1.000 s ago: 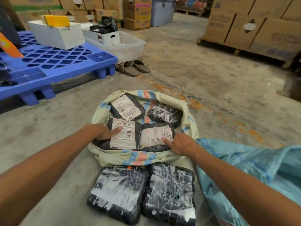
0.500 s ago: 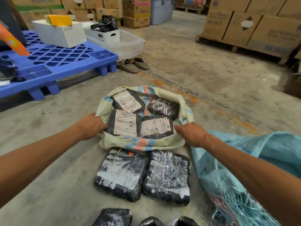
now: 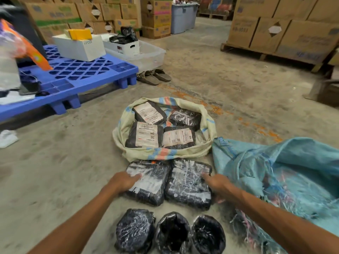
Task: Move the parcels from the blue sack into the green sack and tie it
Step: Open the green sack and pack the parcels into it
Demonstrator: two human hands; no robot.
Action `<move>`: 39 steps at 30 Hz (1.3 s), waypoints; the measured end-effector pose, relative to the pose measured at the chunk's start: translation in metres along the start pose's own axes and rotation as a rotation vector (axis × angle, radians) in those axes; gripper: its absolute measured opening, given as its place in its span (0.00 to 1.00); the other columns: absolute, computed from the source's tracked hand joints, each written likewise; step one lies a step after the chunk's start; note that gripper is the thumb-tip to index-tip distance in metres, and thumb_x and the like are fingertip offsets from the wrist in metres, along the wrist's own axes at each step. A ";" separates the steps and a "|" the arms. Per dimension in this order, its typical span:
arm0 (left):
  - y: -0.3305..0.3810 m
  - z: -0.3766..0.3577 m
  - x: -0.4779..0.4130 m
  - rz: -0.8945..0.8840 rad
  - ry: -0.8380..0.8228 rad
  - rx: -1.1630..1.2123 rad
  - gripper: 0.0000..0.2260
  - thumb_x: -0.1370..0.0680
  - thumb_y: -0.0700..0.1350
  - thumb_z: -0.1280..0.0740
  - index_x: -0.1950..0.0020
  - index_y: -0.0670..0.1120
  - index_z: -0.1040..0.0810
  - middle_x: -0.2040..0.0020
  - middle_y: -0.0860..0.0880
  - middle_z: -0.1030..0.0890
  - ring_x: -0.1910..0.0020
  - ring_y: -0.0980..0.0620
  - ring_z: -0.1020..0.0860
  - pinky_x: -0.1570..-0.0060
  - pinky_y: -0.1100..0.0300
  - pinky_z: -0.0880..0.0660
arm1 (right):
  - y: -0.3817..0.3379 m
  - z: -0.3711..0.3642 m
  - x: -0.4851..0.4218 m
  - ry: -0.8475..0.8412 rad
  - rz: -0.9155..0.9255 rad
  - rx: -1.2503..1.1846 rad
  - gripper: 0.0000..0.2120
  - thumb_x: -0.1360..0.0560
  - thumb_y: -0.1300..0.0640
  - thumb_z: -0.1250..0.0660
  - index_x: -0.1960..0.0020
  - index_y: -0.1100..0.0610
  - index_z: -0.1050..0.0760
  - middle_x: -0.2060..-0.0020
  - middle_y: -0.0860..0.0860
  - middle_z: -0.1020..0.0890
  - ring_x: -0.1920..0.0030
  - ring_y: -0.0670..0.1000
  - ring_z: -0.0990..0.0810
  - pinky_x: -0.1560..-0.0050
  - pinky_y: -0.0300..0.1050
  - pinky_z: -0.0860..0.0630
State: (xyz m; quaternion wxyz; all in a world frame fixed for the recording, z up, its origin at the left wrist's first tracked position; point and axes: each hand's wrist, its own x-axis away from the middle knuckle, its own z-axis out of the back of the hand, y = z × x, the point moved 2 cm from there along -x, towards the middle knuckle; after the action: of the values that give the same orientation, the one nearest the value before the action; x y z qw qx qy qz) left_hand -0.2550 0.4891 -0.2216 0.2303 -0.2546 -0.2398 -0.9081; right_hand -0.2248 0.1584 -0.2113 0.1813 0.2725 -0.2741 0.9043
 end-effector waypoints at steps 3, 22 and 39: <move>0.003 -0.011 -0.004 0.068 0.033 0.235 0.40 0.26 0.70 0.38 0.28 0.37 0.29 0.29 0.39 0.28 0.34 0.40 0.26 0.38 0.53 0.29 | -0.004 -0.026 -0.003 0.000 -0.092 -0.416 0.33 0.22 0.40 0.34 0.31 0.67 0.28 0.32 0.61 0.24 0.39 0.60 0.22 0.39 0.48 0.26; 0.026 0.023 0.072 -0.041 0.315 0.741 0.23 0.44 0.63 0.19 0.56 0.52 0.17 0.58 0.54 0.14 0.57 0.51 0.16 0.49 0.51 0.19 | -0.024 -0.004 0.057 0.223 0.198 -0.437 0.39 0.42 0.28 0.24 0.42 0.53 0.24 0.52 0.48 0.16 0.57 0.50 0.17 0.57 0.47 0.20; 0.137 0.162 -0.123 -0.185 -0.118 1.515 0.18 0.25 0.54 0.29 0.40 0.45 0.20 0.47 0.42 0.15 0.54 0.44 0.15 0.58 0.47 0.17 | -0.162 0.095 -0.183 0.015 0.122 -1.240 0.65 0.61 0.28 0.18 0.31 0.58 0.28 0.42 0.58 0.17 0.47 0.63 0.16 0.50 0.69 0.19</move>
State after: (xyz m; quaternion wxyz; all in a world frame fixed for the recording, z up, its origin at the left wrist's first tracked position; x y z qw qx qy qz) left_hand -0.0303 0.5084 -0.1258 0.2518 -0.0538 -0.8292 -0.4960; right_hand 0.0336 0.1962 -0.1892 0.2558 0.0937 -0.7621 0.5874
